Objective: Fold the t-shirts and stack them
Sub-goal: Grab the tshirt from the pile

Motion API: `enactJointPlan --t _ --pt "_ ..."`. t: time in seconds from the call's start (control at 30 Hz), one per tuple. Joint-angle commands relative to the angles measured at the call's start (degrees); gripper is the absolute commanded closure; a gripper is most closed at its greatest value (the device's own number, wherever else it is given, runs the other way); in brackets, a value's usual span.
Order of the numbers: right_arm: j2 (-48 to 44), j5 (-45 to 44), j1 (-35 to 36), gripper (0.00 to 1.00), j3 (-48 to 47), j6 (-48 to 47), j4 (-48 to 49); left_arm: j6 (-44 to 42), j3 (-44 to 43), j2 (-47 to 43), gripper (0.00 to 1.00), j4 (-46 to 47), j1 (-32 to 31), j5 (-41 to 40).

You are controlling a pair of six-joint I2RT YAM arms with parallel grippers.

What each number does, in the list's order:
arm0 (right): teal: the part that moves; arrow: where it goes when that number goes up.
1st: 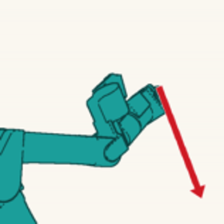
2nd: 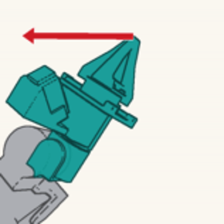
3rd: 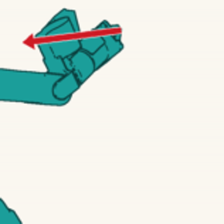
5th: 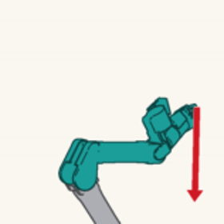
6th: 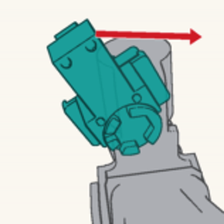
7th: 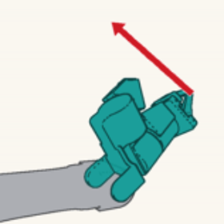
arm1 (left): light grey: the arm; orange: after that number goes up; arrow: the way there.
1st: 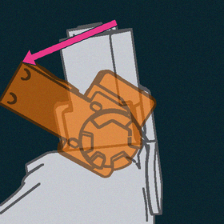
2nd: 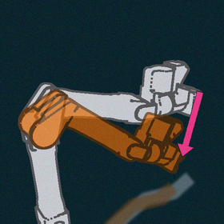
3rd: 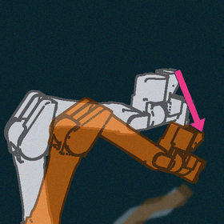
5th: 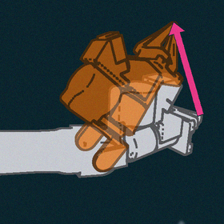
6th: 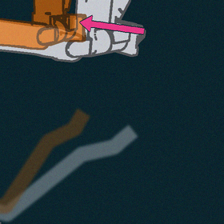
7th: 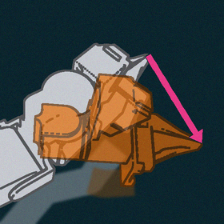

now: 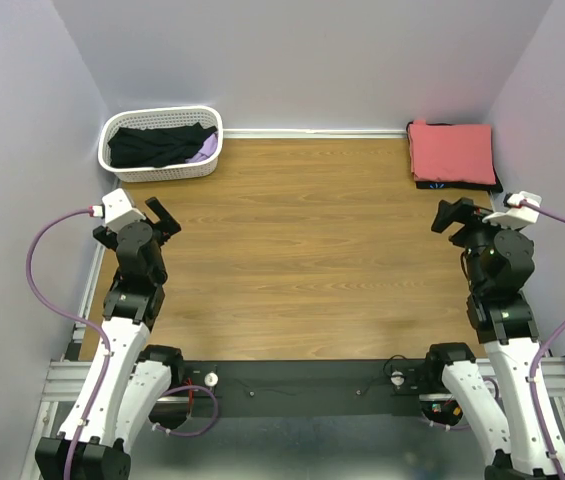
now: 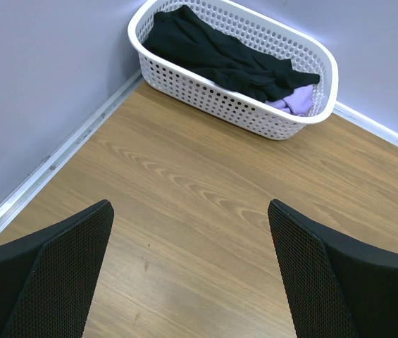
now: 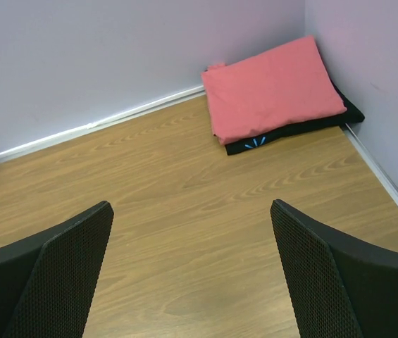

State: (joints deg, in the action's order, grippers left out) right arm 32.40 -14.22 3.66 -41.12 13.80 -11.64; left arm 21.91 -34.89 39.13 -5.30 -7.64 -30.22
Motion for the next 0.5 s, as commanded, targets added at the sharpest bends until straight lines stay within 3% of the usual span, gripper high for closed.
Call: enactJointPlan --t 0.0,0.3,0.47 --pt "-1.2 1.8 0.9 0.00 1.5 -0.7 1.4 0.8 0.6 0.5 0.02 1.3 -0.4 -1.2" --pt "-5.0 1.9 3.6 0.00 5.7 0.5 1.4 1.0 -5.3 7.4 0.02 1.2 -0.4 0.0" --pt "-7.0 1.4 5.0 0.00 7.9 0.5 1.4 0.9 -14.7 20.2 0.02 -0.1 -0.3 -0.6"
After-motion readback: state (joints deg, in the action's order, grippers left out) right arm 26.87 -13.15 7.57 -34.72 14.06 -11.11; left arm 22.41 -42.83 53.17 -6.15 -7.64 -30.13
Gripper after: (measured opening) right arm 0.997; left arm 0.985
